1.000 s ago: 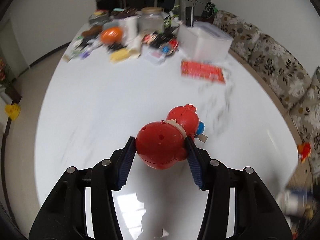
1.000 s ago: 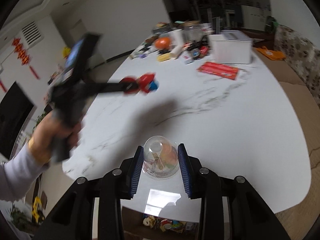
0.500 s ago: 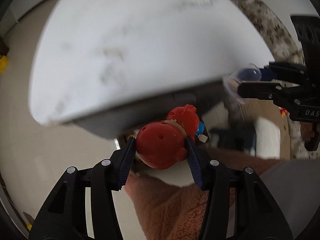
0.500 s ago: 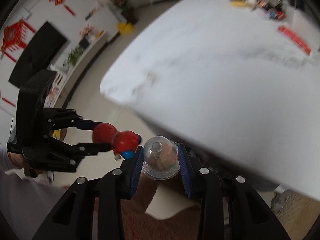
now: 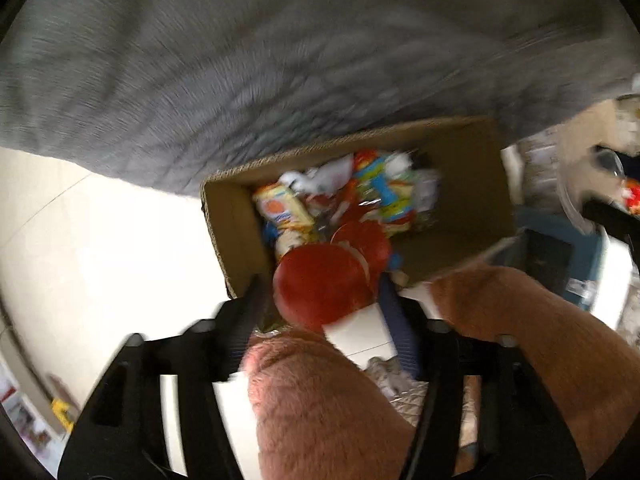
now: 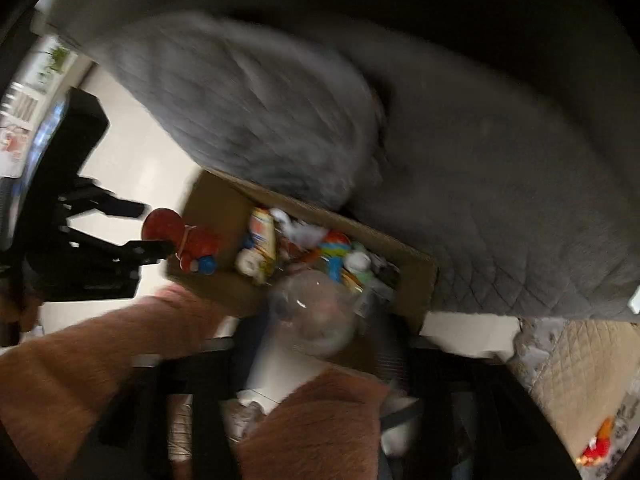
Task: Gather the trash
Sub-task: 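Carry the plastic ball and red toy to the box and release both, then grasp the tape roll with the right gripper while the left grasps the white-red container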
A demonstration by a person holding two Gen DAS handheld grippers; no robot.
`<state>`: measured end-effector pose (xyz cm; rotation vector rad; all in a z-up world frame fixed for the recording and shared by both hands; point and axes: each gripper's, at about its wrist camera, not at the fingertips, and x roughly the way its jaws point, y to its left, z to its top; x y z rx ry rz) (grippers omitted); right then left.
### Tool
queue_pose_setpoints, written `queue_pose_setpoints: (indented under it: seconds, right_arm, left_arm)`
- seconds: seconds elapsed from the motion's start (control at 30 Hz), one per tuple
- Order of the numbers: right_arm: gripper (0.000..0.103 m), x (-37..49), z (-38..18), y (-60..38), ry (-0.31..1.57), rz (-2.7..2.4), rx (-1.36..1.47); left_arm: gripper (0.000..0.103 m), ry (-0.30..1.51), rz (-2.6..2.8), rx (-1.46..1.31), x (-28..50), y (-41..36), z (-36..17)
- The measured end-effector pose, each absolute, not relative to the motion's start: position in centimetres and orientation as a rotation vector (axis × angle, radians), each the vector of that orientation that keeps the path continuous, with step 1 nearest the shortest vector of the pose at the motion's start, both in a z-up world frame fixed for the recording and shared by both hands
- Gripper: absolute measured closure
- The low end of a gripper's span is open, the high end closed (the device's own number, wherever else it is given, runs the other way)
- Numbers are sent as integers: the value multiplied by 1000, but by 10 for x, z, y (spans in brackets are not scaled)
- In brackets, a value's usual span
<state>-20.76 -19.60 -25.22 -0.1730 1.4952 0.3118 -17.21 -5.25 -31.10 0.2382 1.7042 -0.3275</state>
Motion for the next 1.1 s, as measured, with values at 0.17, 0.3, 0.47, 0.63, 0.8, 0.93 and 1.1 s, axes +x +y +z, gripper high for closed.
queue_pose_setpoints:
  seconds: [0.17, 0.3, 0.47, 0.63, 0.8, 0.93, 1.1]
  right_arm:
    - [23, -210, -267, -206, 1542, 254, -205]
    - [22, -210, -230, -219, 1515, 270, -150]
    - [22, -189, -129, -232, 1400, 345, 33]
    - [5, -114, -17, -267, 1059, 339, 182]
    - [5, 29, -1, -301, 902, 173, 176]
    - [6, 167, -16, -315, 903, 22, 139]
    - [11, 294, -37, -343, 946, -187, 210]
  left_arm:
    - [34, 1747, -301, 331, -178, -63, -328]
    - [34, 1725, -391, 339, -187, -67, -302]
    - [31, 1583, -558, 266, -193, -55, -204]
    - [17, 1373, -607, 128, -181, -44, -106]
    - [12, 1240, -537, -7, -154, -46, -64]
    - [12, 1199, -473, -31, -147, -44, -57]
    - [12, 1271, -403, -82, -147, -32, -73]
